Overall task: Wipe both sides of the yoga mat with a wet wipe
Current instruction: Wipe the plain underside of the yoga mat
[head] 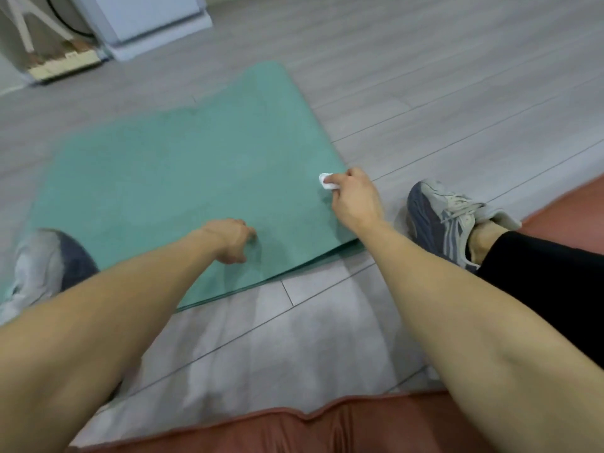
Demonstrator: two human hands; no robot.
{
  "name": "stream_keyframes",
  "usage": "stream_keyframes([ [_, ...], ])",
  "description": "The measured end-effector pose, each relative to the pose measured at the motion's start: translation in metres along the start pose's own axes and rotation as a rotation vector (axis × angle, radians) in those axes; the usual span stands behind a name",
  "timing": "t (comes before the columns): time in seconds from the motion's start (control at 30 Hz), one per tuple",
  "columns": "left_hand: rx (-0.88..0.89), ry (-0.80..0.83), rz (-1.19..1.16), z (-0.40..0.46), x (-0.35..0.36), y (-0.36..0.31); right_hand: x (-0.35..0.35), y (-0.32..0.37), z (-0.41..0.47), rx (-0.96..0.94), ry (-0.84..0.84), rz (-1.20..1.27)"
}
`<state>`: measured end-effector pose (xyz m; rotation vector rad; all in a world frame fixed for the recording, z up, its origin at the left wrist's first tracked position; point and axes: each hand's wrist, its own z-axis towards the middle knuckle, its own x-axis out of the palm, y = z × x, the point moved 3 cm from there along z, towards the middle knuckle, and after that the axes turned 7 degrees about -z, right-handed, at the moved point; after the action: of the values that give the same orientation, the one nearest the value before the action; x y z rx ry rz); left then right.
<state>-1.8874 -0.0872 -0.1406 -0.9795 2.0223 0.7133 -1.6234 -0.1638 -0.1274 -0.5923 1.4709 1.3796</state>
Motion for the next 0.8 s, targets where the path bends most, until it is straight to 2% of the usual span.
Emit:
stream_keyframes([
  [0.2, 0.102, -0.112, 0.008, 0.008, -0.076, -0.043, -0.017, -0.017, 0.010, -0.062, -0.014, -0.044],
  [0.4, 0.246, -0.150, 0.206, 0.040, -0.157, -0.061, -0.020, -0.030, 0.022, -0.081, -0.075, -0.075],
  [0.53, 0.329, -0.072, 0.448, 0.069, -0.187, -0.045, 0.000, -0.019, 0.072, -0.152, -0.079, -0.134],
  [0.67, 0.463, 0.004, 0.675, 0.073, -0.193, -0.008, 0.031, 0.004, 0.131, -0.294, 0.053, -0.283],
  [0.8, 0.502, 0.054, 0.685, 0.067, -0.180, 0.038, 0.059, 0.015, 0.158, -0.419, 0.087, -0.316],
])
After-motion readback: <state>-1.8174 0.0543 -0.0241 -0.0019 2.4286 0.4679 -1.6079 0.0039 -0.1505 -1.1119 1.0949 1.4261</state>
